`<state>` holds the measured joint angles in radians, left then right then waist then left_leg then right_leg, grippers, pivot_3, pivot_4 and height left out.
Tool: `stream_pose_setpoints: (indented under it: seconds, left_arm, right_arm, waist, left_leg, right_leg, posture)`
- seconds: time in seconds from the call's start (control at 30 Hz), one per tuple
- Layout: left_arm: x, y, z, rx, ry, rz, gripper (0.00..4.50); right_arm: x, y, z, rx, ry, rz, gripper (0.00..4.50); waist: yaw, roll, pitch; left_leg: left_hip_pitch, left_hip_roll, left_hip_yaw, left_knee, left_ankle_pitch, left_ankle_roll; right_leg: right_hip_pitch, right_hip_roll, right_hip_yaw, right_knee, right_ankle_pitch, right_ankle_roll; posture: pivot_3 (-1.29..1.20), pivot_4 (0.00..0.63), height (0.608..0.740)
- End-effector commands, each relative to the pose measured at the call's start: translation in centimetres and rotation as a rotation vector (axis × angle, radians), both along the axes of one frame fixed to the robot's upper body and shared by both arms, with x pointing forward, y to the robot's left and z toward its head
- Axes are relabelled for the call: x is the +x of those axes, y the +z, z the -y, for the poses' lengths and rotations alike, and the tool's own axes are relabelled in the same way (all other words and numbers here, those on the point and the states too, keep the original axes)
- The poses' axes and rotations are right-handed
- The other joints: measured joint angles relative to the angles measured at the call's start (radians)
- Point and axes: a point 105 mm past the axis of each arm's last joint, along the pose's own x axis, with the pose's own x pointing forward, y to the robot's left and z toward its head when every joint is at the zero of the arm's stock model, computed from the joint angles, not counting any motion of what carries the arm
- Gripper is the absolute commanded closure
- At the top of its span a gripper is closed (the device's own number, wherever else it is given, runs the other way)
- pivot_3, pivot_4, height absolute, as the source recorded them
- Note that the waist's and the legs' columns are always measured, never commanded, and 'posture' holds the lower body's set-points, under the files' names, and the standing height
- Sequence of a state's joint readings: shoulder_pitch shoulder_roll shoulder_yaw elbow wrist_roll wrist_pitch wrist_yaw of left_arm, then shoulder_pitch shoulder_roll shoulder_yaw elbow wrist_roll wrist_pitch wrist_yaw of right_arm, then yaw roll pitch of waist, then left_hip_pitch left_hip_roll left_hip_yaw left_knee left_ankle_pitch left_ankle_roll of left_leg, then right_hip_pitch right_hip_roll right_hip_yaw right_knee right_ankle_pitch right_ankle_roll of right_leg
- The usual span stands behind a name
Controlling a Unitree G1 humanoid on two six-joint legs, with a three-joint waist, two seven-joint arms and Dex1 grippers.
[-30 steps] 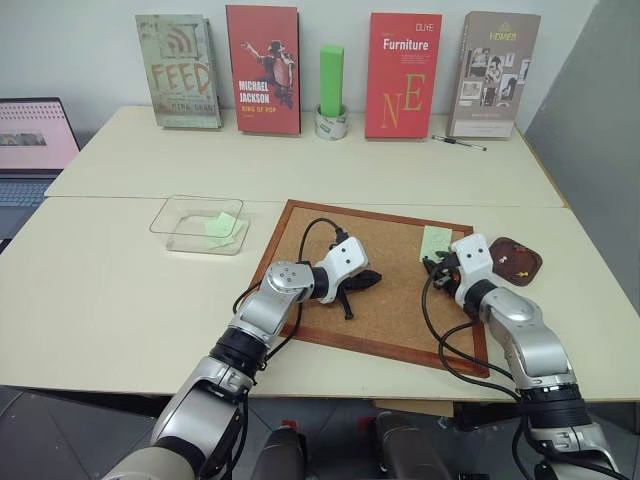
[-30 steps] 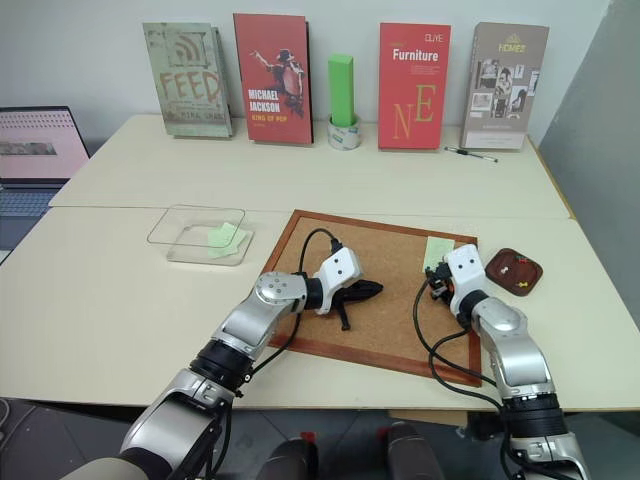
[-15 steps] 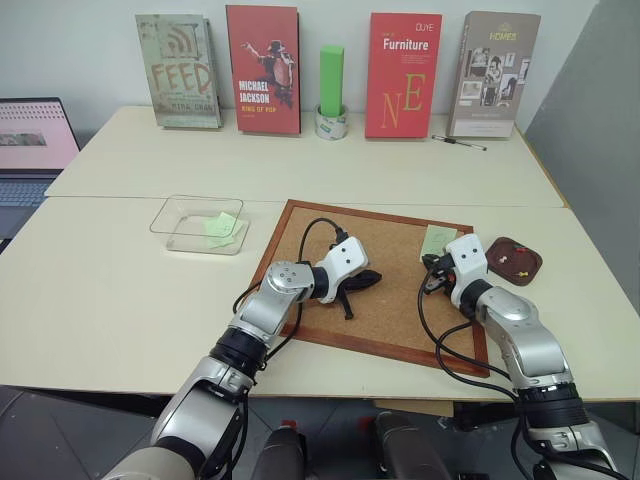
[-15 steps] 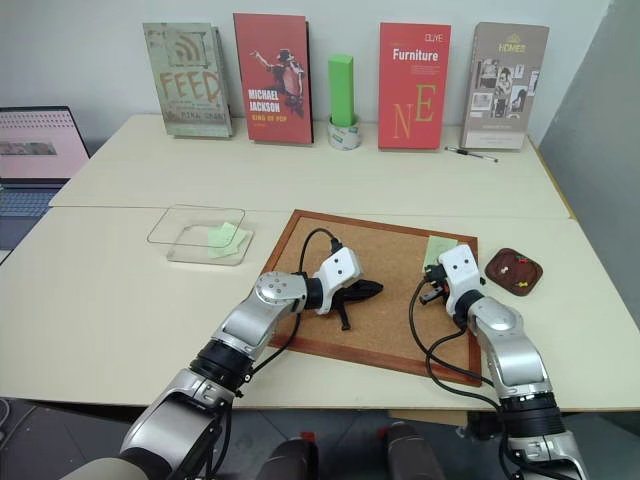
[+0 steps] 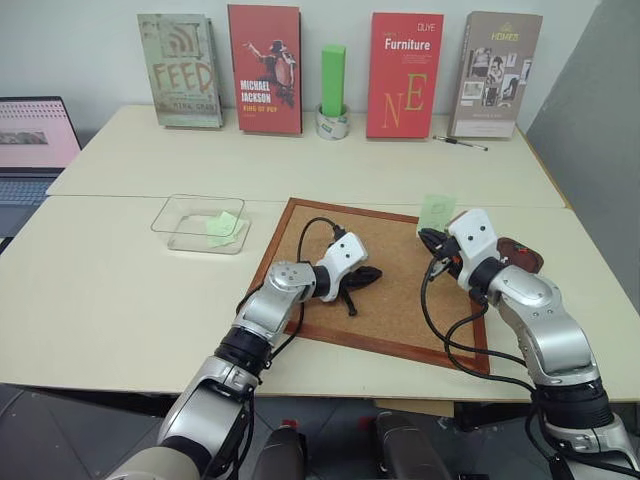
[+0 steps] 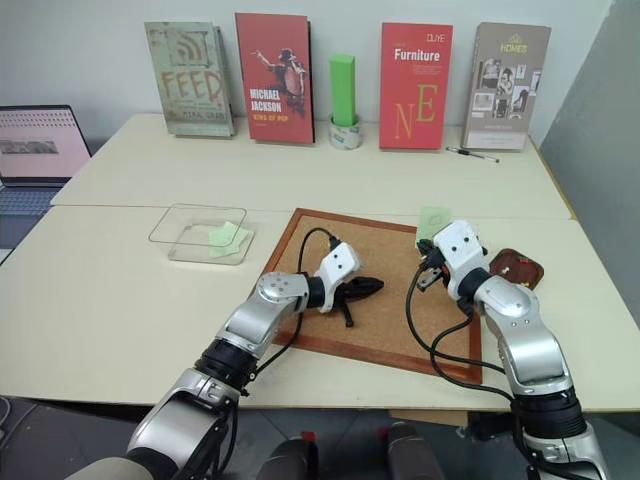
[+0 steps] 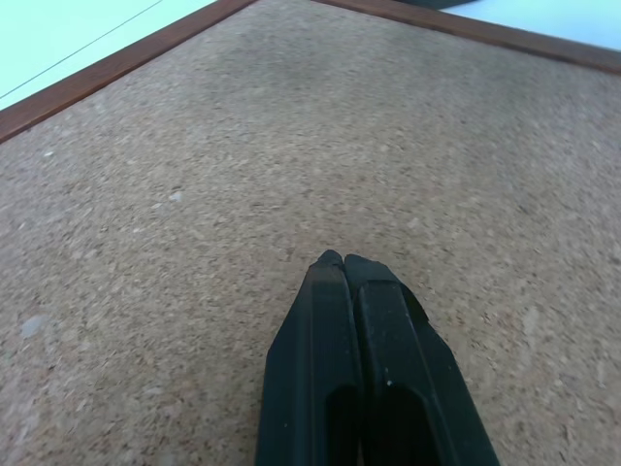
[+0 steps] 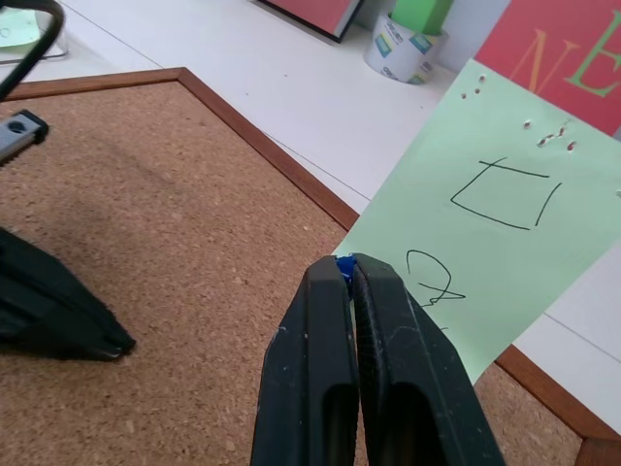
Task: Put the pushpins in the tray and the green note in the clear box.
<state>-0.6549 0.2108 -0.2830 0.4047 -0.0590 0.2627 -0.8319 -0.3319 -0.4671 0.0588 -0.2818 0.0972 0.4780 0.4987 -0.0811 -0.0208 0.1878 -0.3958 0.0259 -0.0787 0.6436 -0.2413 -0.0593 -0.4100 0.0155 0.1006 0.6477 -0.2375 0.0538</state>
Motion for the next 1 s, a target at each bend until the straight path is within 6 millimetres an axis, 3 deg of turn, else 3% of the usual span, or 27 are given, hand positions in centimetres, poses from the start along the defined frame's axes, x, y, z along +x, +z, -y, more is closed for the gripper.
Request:
stream_pose_setpoints:
  seconds: [0.03, 0.1, 0.17, 0.37, 0.47, 0.53, 0.6, 0.77, 1.0]
  left_arm:
    - [1.2, 5.3, -0.3, -0.165, 0.009, 0.066, 4.05]
    - [0.5, 7.4, -0.3, -0.256, -0.048, 0.050, 3.72]
    - [0.5, 8.3, -0.9, -0.265, -0.056, 0.054, 3.36]
    - [0.7, 8.4, -4.7, -0.162, -0.054, 0.063, 2.25]
    - [0.4, 8.3, -5.6, -0.097, -0.074, 0.111, 1.66]
    - [0.3, 8.9, -5.6, -0.118, -0.077, 0.132, 1.17]
    - [0.4, 9.5, -5.2, -0.147, -0.071, 0.145, 0.98]
    - [0.2, 11.0, -3.3, -0.313, -0.058, 0.083, 0.01]
    - [0.6, 11.8, -1.5, -0.442, -0.039, -0.028, 0.01]
  right_arm:
    - [-0.5, 1.6, -0.8, -0.060, 0.048, 0.070, 4.50]
    - [-0.5, 1.7, -0.9, -0.075, 0.055, 0.078, 4.50]
    - [-0.5, 1.8, -1.1, -0.082, 0.062, 0.084, 4.50]
    - [-0.5, 2.0, -1.6, -0.097, 0.077, 0.096, 4.50]
    - [-0.5, 2.0, -1.6, -0.100, 0.082, 0.098, 4.50]
    - [-0.5, 2.0, -1.8, -0.104, 0.089, 0.100, 4.50]
    - [-0.5, 2.1, -2.0, -0.110, 0.099, 0.106, 4.50]
    - [-0.9, 2.8, -3.0, -0.131, 0.145, 0.132, 4.50]
    - [-1.8, 3.3, -4.5, -0.181, 0.218, 0.167, 4.50]
  waist:
    - [0.000, 0.000, 0.000]
    - [0.001, 0.000, 0.000]
    - [0.001, 0.000, 0.000]
    - [-0.002, 0.000, 0.001]
    - [-0.001, 0.000, 0.001]
    - [0.004, 0.000, 0.001]
    - [0.012, 0.000, 0.001]
    - [0.026, 0.000, 0.001]
    - [0.024, 0.000, 0.001]
  left_leg:
    - [-0.001, 0.000, 0.000, 0.000, 0.000, 0.000]
    - [-0.003, 0.000, 0.000, -0.001, 0.000, 0.000]
    - [-0.004, 0.000, 0.000, -0.001, 0.000, 0.000]
    - [-0.005, 0.000, 0.000, -0.005, 0.000, 0.000]
    - [-0.005, 0.000, 0.000, -0.005, 0.000, 0.000]
    - [-0.005, 0.000, 0.000, -0.005, 0.000, 0.000]
    - [-0.005, 0.000, 0.000, -0.004, 0.000, 0.000]
    - [-0.006, 0.000, 0.000, -0.004, 0.000, 0.000]
    - [-0.006, 0.000, 0.000, -0.003, 0.000, 0.000]
  right_leg:
    - [-0.001, 0.000, 0.000, 0.000, 0.001, 0.002]
    - [-0.003, 0.000, 0.000, 0.000, 0.002, 0.003]
    - [-0.004, 0.000, 0.000, 0.000, 0.002, 0.003]
    - [-0.006, 0.000, 0.000, -0.001, 0.001, 0.002]
    - [-0.007, 0.000, 0.000, 0.000, 0.001, 0.002]
    - [-0.007, 0.000, 0.000, 0.000, 0.001, 0.002]
    - [-0.006, -0.001, 0.000, -0.001, 0.001, 0.002]
    - [-0.006, -0.001, -0.001, -0.001, 0.001, 0.002]
    - [-0.007, 0.000, -0.001, 0.000, 0.001, 0.002]
  posture:
    - [0.00, 0.150, 0.740]
    - [0.00, 0.150, 0.740]
    - [0.00, 0.150, 0.740]
    - [0.00, 0.150, 0.740]
    - [0.00, 0.150, 0.740]
    - [0.00, 0.150, 0.740]
    - [0.00, 0.150, 0.740]
    - [0.00, 0.150, 0.740]
    - [0.00, 0.150, 0.740]
